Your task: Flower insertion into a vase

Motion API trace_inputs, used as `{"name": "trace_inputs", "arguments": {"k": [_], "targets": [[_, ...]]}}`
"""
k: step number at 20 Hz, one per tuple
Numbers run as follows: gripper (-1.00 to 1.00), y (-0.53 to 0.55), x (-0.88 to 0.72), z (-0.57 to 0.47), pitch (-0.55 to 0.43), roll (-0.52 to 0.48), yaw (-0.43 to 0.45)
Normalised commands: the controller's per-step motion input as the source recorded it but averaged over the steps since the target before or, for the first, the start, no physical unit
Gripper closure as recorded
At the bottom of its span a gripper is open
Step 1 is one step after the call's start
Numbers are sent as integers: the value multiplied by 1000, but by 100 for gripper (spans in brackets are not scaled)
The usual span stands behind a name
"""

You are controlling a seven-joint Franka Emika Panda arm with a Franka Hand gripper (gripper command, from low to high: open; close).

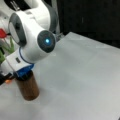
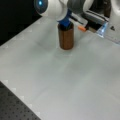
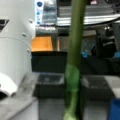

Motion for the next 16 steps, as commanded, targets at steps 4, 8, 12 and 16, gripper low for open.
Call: {"name": "trace_inputs", "arguments": {"k": [4, 8, 12, 16], "targets": [[100, 84, 156, -71, -45, 11, -50], [-100, 60, 119, -10, -73, 49, -57], [-100, 66, 87, 38, -94, 55, -40], [-100, 31, 58, 68, -96, 29, 34]]}}
